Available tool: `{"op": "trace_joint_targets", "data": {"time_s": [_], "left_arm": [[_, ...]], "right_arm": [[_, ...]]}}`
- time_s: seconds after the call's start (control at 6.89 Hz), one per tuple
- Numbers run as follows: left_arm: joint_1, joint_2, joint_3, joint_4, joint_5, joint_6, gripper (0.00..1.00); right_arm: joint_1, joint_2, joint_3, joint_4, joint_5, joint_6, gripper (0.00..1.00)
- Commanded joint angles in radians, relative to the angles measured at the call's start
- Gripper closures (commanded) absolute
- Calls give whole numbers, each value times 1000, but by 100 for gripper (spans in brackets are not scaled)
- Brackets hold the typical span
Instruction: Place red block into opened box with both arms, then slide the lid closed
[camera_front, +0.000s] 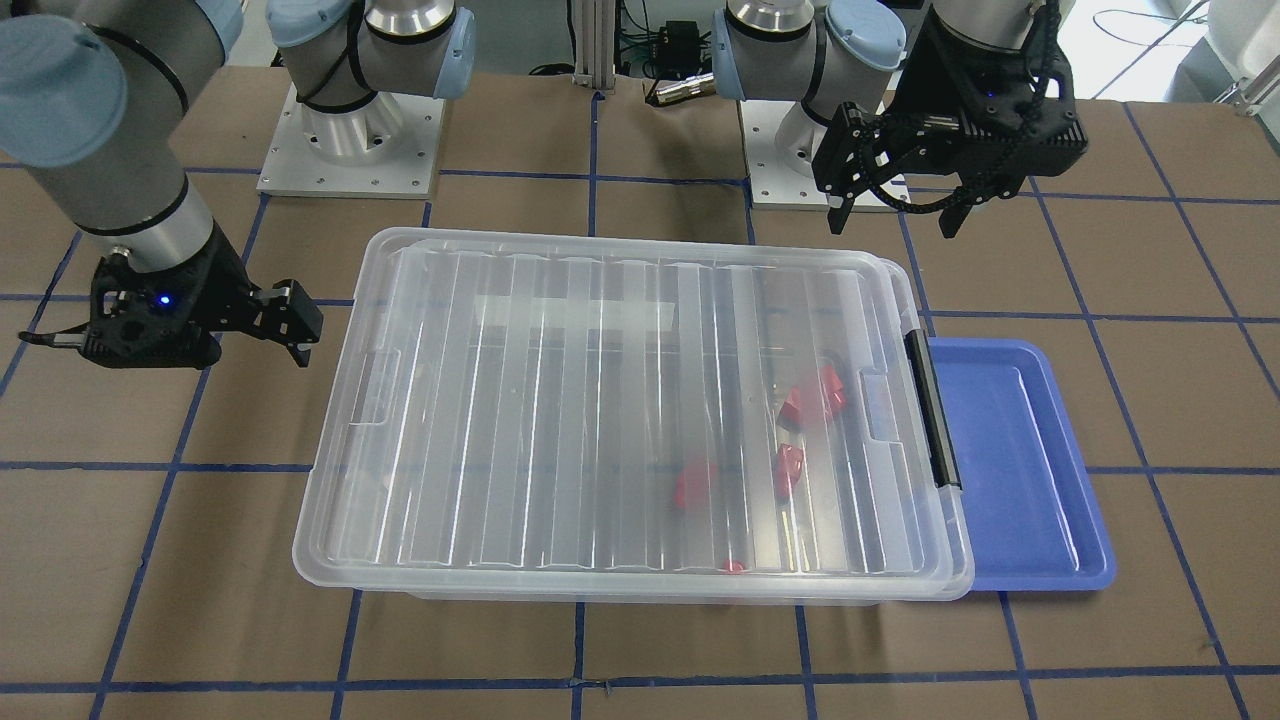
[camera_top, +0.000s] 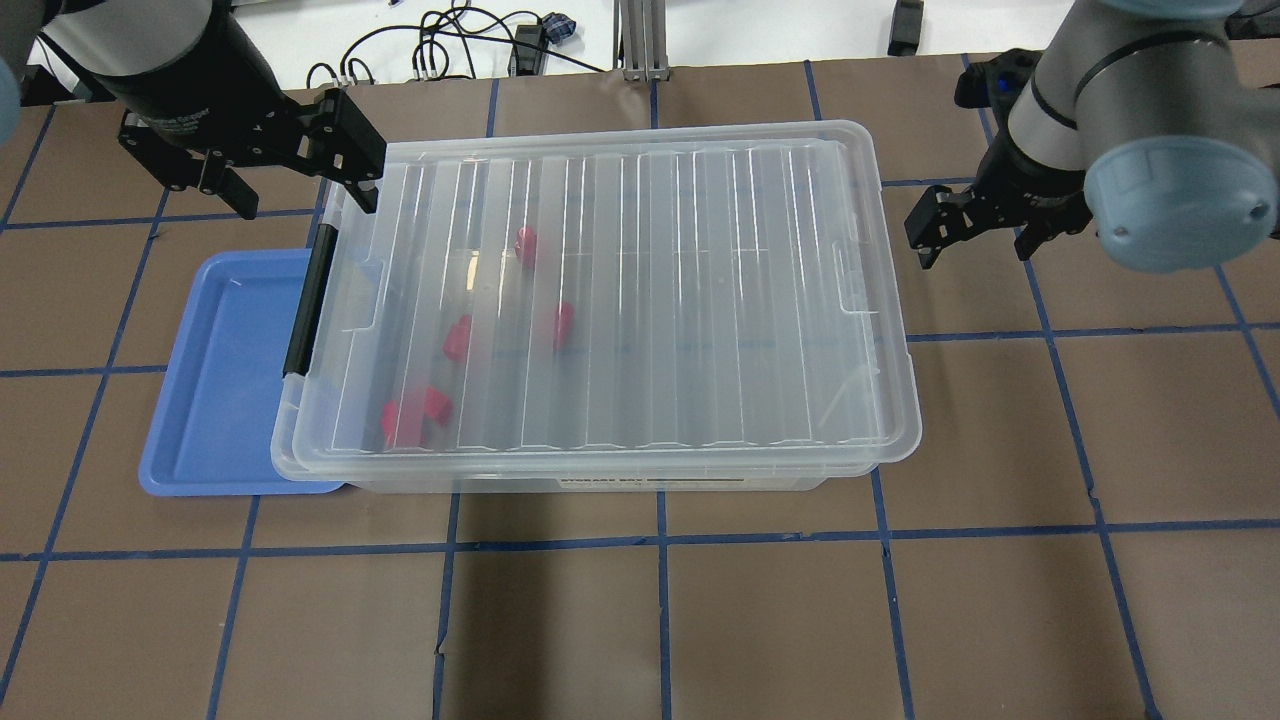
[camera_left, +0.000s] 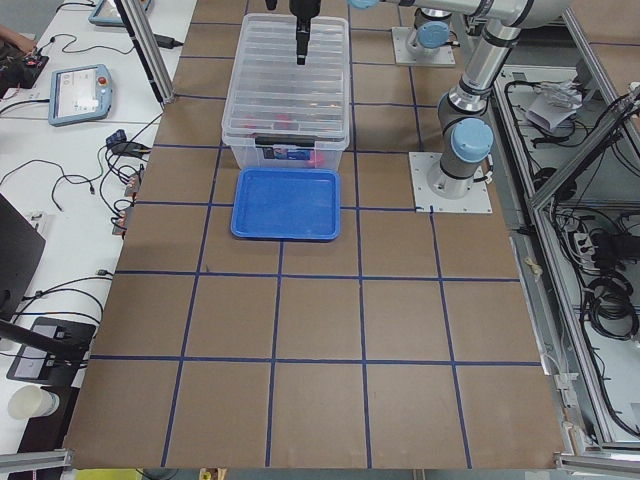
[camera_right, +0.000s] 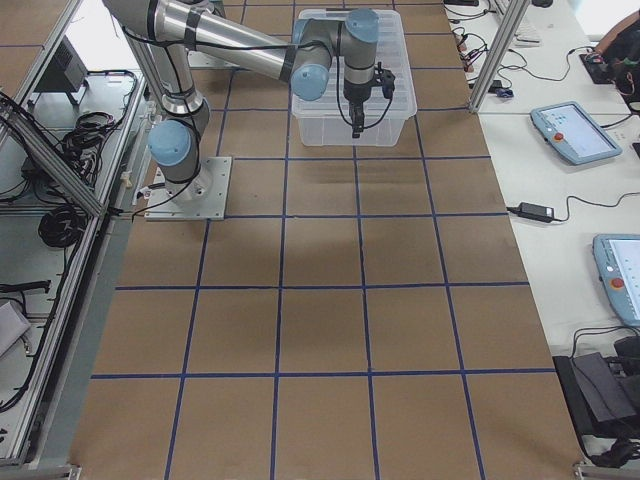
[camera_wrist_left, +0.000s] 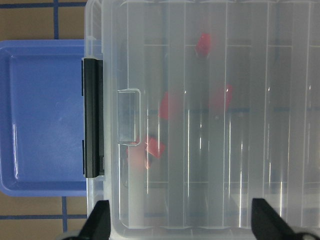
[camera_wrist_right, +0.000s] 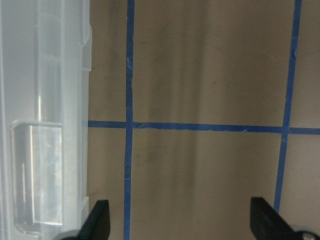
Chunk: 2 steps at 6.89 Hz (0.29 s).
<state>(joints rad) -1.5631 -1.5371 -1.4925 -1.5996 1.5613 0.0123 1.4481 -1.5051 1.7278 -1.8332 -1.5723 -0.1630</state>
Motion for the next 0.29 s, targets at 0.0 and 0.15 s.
{"op": "trace_joint_targets", "data": {"time_s": [0.0, 0.15], "left_arm": [[0, -3, 0, 0, -1, 0, 0], [0, -1, 0, -2, 0, -2, 0]], "right_arm": [[64, -53, -153, 242, 0, 69, 0], [145, -55, -183, 256, -2, 115, 0]]}}
